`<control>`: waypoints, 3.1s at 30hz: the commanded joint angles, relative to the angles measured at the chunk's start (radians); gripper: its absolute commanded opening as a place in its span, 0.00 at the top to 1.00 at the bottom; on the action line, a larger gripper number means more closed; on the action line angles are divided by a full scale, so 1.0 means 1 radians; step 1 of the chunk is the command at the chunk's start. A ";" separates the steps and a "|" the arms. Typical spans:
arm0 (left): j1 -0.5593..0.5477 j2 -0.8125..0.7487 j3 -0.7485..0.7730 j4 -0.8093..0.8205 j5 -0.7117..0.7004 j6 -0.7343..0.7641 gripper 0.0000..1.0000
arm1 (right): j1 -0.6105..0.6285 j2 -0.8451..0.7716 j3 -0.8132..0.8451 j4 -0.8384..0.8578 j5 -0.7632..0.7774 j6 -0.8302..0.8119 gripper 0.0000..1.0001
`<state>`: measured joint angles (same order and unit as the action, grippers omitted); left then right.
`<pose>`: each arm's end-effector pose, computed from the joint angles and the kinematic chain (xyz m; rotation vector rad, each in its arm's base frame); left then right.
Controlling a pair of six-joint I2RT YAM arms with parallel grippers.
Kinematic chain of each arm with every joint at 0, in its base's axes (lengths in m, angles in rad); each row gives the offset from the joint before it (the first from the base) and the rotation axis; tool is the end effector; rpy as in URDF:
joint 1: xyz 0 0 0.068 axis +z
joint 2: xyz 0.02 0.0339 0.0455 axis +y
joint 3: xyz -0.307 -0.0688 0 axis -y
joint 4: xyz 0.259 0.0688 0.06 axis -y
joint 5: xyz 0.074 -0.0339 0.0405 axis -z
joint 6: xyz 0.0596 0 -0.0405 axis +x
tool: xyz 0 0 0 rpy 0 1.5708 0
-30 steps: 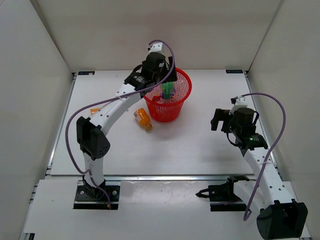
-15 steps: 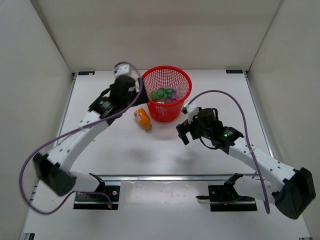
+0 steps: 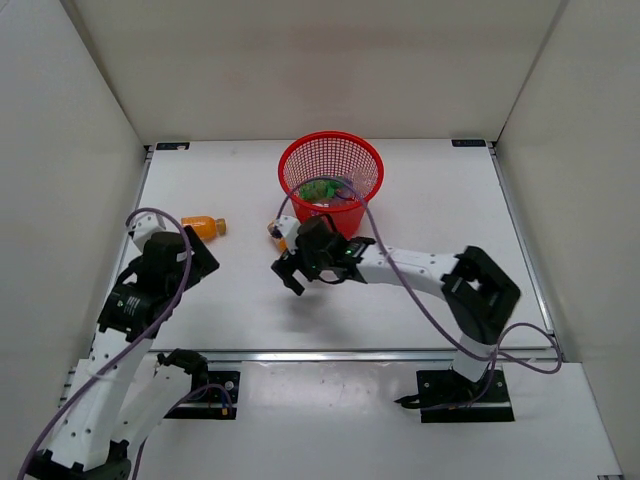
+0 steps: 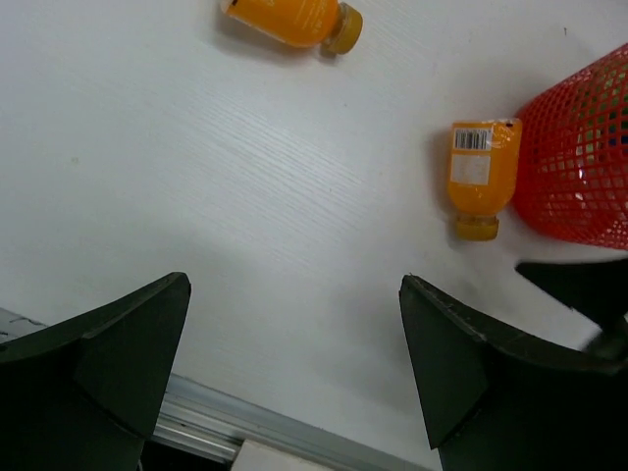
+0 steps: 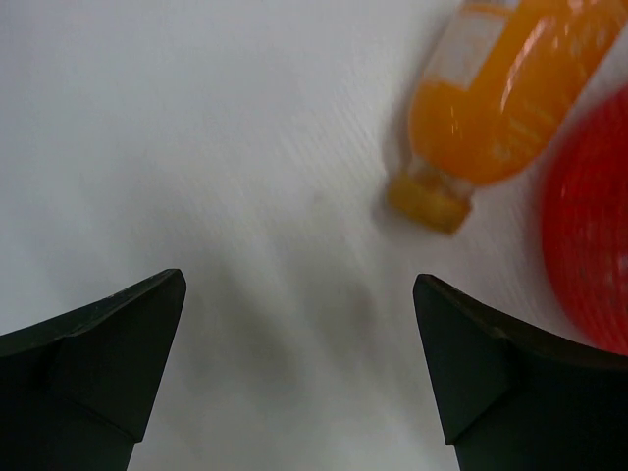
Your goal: Put the plastic bottles in the bin
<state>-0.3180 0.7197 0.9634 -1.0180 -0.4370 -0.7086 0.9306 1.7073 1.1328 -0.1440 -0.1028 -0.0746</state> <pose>0.1195 -0.0128 0.3471 -0.6421 2.1638 -0.0296 0.2413 0.3342 0.2395 -1.1794 2.0317 0.5524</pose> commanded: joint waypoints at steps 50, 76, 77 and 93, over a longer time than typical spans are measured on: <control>-0.003 0.078 -0.081 0.068 0.147 -0.098 0.01 | -0.257 0.112 0.722 -0.131 -0.018 0.228 0.69; 0.224 0.642 0.003 0.496 0.048 -0.365 0.01 | -0.541 -0.193 0.460 -0.218 -0.048 0.165 0.01; 0.233 0.658 0.030 0.486 0.014 -0.377 0.01 | -0.552 -0.231 0.440 -0.216 -0.034 0.156 0.01; 0.347 1.015 0.219 0.434 -0.063 -0.623 0.01 | -0.928 -0.630 0.136 -0.332 0.129 0.210 0.00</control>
<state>0.0288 1.7107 1.1301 -0.5671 -0.4854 -1.2739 0.0086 1.1309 1.2675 -0.4622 -0.0345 0.1287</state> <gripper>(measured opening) 0.986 0.995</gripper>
